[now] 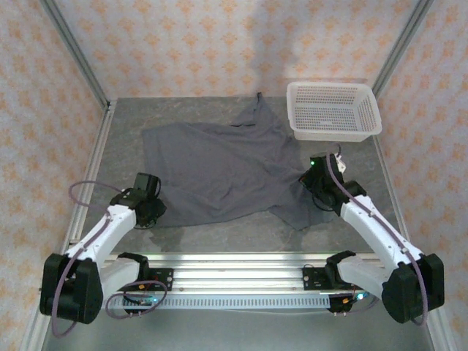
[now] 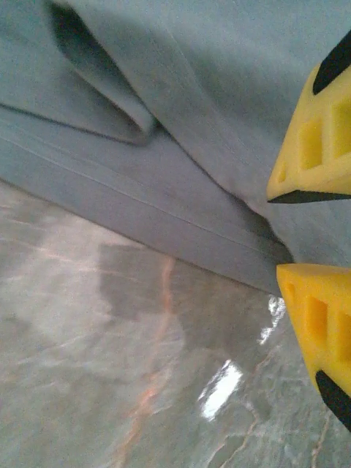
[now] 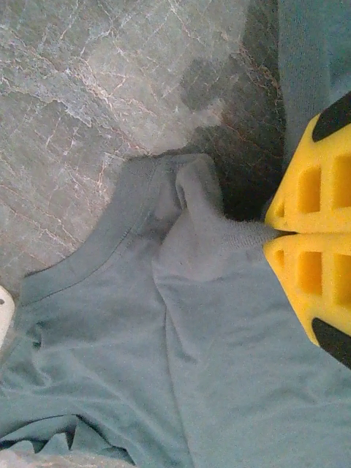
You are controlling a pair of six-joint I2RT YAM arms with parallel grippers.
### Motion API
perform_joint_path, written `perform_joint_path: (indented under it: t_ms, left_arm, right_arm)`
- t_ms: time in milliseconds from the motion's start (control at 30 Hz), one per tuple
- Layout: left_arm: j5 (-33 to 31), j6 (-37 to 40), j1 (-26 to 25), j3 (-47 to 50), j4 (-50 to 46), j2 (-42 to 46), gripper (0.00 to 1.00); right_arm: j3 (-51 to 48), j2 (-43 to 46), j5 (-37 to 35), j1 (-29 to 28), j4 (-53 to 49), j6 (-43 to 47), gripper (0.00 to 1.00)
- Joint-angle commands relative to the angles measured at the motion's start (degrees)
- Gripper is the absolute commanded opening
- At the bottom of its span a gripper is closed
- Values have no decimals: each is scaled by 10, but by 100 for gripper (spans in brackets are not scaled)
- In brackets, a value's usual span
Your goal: Fold the inside-out t-shirt
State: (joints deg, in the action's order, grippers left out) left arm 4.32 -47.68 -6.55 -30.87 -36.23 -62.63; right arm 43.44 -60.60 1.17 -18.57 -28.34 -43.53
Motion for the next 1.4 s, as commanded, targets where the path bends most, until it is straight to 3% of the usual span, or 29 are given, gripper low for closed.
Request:
perform_joint_path:
  t_ms: [0, 633, 800, 1000, 1367]
  left_arm:
    - [48, 8, -7, -11, 47, -39, 25]
    - [-5, 1, -9, -5, 73, -95, 34]
    - [4, 2, -9, -7, 75, -116, 31]
    - [3, 1, -10, -14, 65, -101, 18]
    - [-5, 1, -10, -17, 41, -61, 24]
  right_arm:
    - [19, 0, 2, 2, 4, 4, 0]
    - [20, 13, -5, 3, -7, 4, 0]
    - [21, 14, -6, 3, -10, 5, 0]
    - [23, 14, -5, 3, -9, 5, 0]
    - [26, 11, -5, 2, -8, 5, 0]
